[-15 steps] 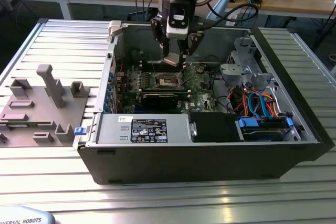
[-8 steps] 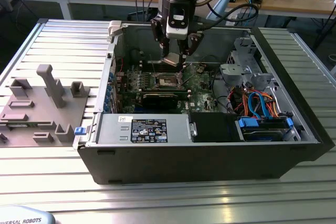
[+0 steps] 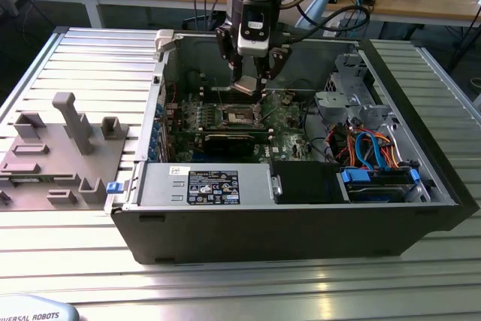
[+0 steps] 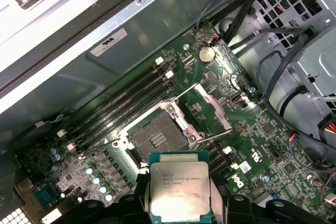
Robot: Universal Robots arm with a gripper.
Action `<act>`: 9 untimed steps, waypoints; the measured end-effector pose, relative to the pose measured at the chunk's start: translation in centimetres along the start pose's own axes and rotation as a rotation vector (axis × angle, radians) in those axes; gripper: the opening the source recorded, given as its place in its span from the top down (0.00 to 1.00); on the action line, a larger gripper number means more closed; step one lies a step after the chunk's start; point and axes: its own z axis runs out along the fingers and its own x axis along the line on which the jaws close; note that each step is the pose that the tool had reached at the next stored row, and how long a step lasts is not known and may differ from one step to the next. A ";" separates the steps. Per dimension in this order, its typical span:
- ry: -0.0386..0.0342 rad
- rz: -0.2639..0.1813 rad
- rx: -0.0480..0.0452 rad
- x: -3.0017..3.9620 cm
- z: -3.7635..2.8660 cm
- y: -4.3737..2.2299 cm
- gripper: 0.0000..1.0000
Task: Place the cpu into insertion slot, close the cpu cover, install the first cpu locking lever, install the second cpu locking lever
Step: 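Place the cpu into insertion slot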
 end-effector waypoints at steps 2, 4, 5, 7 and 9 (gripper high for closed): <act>0.0000 0.001 0.0001 0.00 0.01 0.00 0.46; 0.0000 0.002 0.0001 0.00 0.02 0.00 0.46; -0.0001 0.003 0.0001 0.00 0.02 0.00 0.46; -0.0001 0.005 0.0001 0.00 0.03 0.00 0.46; -0.0001 0.006 0.0002 0.00 0.04 0.00 0.46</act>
